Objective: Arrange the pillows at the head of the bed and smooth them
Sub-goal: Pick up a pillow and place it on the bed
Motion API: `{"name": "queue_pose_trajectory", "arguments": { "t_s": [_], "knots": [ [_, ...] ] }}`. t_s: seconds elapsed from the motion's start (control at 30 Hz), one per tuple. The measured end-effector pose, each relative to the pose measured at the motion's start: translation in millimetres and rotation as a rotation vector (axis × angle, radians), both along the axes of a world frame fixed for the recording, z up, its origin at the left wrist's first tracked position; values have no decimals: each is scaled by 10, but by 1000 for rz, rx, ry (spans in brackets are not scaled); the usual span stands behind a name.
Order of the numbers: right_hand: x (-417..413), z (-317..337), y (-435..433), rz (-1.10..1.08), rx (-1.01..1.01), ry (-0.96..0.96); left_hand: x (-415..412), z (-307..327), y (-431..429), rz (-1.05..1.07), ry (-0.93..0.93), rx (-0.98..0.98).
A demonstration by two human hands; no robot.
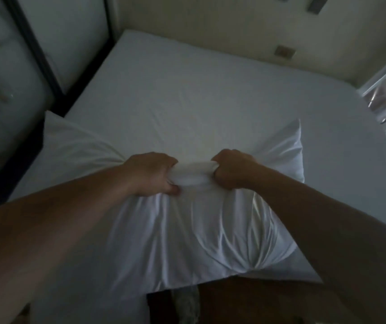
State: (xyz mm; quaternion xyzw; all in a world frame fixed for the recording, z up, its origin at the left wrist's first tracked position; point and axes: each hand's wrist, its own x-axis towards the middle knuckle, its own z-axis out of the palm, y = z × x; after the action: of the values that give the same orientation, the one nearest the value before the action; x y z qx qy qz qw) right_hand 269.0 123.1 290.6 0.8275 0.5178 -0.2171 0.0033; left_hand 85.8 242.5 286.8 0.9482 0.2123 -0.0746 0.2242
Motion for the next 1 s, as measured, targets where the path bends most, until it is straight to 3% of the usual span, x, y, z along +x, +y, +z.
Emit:
{"name": "queue_pose_trajectory", "arguments": {
  "t_s": [0.1, 0.2, 0.27, 0.37, 0.5, 0.7, 1.0],
  "knots": [
    [648, 269, 665, 6, -105, -6, 569, 182, 547, 40, -8, -54],
    [1317, 294, 1309, 22, -73, -39, 1174, 128, 1157, 130, -123, -119],
    [1683, 153, 1626, 58, -80, -177, 1492, -42, 1529, 213, -174, -11],
    [1952, -238, 1882, 99, -169, -283, 1717, -456, 1844, 228, 13, 153],
    [1740, -863, 2085, 207, -178, -136, 1615, -964, 1905, 299, 7, 52],
    [1270, -1244, 2317, 198, -100, -3, 1136, -1266, 1928, 567, -333, -62],
    [-7, -1255, 2168, 314, -157, 38, -24, -1344, 1398, 800, -305, -241]
  ]
}}
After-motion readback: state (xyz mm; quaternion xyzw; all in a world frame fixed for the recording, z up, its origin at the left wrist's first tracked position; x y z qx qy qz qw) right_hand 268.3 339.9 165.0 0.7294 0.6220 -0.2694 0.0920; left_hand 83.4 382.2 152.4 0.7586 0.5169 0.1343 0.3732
